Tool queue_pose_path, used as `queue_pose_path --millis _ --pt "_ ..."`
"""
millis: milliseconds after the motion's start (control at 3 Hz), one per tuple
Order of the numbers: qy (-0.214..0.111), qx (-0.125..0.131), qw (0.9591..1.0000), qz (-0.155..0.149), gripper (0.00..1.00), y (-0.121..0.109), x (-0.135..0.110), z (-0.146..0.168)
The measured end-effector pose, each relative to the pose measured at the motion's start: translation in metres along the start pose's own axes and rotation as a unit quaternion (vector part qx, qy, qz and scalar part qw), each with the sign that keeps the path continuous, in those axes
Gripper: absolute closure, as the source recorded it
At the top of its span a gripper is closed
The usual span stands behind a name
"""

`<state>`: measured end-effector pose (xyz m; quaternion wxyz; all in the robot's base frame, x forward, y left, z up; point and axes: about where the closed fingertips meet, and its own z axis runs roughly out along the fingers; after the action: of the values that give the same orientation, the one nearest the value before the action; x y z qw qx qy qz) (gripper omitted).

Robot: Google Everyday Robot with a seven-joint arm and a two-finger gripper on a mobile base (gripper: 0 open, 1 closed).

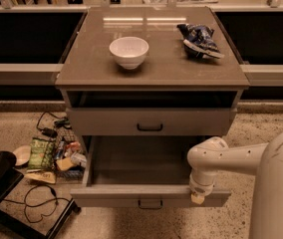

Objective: Open middle drawer

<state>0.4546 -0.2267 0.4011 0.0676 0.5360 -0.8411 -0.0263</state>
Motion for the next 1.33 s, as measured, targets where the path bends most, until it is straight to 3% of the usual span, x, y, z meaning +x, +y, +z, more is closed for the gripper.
queue_pose_path --millis 1333 --pt "0.0 0.0 1.0 0.0 1.0 -0.0004 -0.0005 -0.0002"
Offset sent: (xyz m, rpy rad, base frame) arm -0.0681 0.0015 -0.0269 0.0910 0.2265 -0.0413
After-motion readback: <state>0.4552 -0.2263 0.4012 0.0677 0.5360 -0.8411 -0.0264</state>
